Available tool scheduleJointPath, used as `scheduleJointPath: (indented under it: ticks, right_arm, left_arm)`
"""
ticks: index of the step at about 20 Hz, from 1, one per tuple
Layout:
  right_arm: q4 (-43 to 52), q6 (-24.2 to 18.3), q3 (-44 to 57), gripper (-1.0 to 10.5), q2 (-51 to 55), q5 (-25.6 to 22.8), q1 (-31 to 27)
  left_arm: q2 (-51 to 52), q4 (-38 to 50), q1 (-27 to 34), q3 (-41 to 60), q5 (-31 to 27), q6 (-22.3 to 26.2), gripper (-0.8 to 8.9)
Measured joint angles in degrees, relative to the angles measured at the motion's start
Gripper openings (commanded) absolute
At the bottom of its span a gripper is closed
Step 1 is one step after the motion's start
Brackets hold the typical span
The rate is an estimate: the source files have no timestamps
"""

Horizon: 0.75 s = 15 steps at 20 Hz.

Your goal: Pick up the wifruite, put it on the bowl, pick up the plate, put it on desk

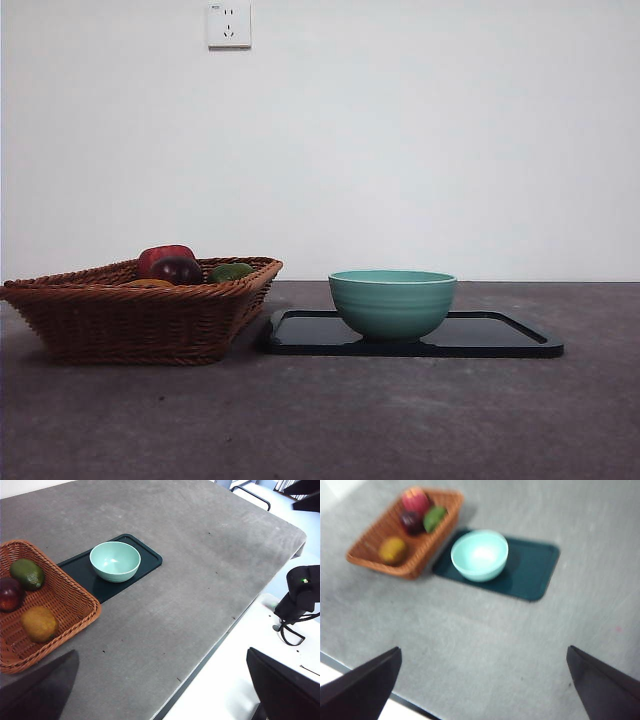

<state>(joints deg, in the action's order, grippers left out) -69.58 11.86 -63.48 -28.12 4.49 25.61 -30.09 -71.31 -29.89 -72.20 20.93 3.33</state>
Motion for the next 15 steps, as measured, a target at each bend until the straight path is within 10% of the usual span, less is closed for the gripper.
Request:
scheduleJointPath:
  ticks: [15]
  right_arm:
    - [14.7, 8.0, -6.6, 5.9, -49.2, 0.1, -0.2]
  left_arm:
    - [0.0, 0.0, 0.0, 0.0, 0.0, 0.0, 5.95]
